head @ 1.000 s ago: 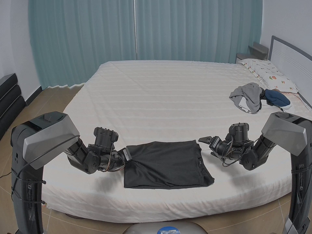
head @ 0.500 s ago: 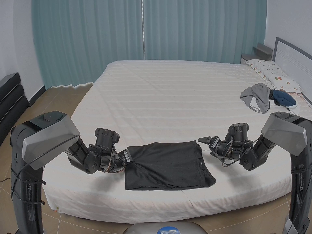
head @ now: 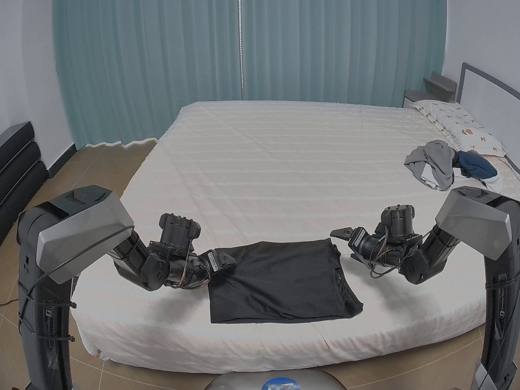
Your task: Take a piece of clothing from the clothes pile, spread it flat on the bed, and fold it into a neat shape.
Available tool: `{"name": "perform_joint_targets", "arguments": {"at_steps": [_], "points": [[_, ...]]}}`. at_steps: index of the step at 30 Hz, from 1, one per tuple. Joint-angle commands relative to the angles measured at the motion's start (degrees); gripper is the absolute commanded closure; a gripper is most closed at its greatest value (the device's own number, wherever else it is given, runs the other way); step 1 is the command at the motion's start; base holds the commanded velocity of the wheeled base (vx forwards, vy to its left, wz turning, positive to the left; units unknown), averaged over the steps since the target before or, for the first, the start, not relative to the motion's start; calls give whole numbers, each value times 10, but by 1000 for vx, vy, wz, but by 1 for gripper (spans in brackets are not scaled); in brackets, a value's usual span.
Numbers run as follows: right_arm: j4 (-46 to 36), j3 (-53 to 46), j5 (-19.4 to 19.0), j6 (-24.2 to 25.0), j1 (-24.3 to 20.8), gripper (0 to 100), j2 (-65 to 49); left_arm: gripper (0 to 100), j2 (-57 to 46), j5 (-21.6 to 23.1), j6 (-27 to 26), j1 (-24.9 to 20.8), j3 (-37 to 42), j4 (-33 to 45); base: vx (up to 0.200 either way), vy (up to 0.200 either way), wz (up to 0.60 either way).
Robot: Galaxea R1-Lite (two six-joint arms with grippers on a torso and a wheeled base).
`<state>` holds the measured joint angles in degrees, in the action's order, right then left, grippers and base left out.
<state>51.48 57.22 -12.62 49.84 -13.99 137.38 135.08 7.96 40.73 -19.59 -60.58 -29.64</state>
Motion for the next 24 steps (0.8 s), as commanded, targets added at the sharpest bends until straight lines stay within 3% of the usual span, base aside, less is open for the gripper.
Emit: {"name": "perform_joint_targets", "arguments": {"at_steps": [1, 8, 20, 24], "points": [[1, 0, 0, 0, 0, 0, 1, 0, 4, 1, 2, 1, -3, -2, 0, 0, 0], [0, -1, 0, 0, 0, 0, -2, 0, 1, 5, 60, 3, -23, -2, 0, 0, 0], [-2, -25, -2, -1, -5, 0, -40, 0, -21, 6, 71, 14, -23, -1, 0, 0, 0], [-14, -16, -6, -11, -9, 0, -48, 0, -37, -15, 68, 17, -15, -4, 0, 0, 0]]}}
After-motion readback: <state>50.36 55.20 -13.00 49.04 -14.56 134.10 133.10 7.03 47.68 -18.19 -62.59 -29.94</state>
